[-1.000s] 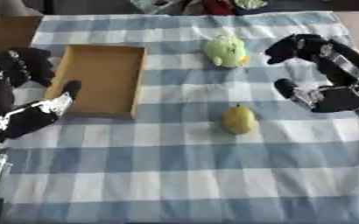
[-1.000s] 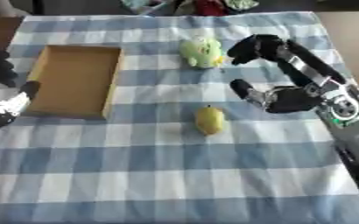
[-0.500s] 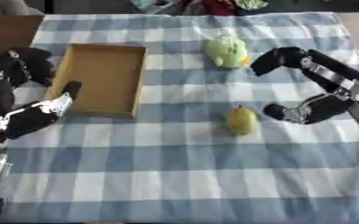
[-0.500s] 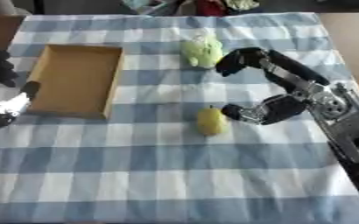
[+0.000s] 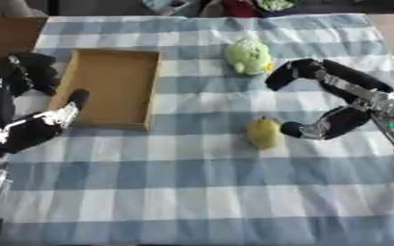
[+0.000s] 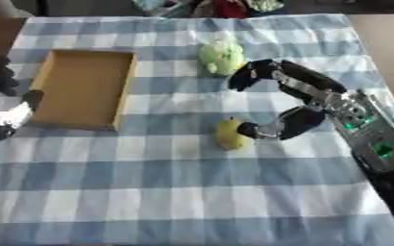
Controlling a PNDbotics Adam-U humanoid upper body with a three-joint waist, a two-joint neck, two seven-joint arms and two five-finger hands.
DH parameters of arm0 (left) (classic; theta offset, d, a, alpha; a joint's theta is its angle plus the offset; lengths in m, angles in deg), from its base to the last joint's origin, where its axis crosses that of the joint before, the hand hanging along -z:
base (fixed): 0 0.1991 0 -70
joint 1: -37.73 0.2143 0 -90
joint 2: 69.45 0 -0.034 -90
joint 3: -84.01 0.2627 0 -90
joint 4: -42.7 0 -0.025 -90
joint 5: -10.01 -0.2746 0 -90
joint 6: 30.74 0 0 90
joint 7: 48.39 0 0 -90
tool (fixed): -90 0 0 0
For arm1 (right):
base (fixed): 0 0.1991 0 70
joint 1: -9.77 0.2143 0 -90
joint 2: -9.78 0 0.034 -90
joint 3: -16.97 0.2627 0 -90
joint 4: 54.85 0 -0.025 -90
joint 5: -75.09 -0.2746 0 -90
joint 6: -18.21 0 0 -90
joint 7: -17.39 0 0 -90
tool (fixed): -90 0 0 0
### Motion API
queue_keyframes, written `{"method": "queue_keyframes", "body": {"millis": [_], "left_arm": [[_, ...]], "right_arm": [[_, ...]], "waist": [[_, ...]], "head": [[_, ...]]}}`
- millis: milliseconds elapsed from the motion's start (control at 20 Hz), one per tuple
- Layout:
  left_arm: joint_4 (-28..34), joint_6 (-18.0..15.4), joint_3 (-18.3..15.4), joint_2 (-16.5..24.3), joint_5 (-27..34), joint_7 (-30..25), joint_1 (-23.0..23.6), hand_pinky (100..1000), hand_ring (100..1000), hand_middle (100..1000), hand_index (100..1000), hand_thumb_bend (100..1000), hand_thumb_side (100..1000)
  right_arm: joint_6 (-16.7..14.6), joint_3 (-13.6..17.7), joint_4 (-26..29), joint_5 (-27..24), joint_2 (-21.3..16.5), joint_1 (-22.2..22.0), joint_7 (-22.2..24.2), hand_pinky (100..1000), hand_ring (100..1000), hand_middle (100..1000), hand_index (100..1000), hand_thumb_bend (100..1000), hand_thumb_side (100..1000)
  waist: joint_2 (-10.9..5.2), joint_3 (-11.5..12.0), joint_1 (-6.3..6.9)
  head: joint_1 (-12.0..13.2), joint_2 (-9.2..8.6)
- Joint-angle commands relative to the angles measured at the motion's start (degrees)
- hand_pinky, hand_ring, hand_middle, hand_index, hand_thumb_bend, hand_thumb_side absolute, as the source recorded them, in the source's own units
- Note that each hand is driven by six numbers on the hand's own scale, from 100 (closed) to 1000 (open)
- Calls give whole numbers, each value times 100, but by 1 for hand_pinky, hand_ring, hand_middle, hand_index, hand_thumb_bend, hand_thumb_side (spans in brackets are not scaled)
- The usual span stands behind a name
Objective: Pick up objects on the table and place them in the box.
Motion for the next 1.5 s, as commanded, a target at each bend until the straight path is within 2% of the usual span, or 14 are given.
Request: {"method": "queue_keyframes", "body": {"millis": [50,950,1500], "left_arm": [[59,-14,-5,80,14,-9,-28,511,546,522,680,513,100],[58,-16,-2,79,19,-16,-20,512,546,522,680,514,100],[57,-18,1,77,23,-20,-17,513,545,522,680,516,100]], "right_arm": [[-54,-35,-66,76,-123,120,54,757,728,760,797,445,524],[-285,-305,-571,491,-32,132,201,755,720,735,790,430,533],[-425,-418,-755,704,44,145,248,754,716,722,776,402,500]], "waist": [[-114,11,4],[-114,16,4],[-112,19,4]], "head": [[-10,19],[-21,34],[-26,35]]}}
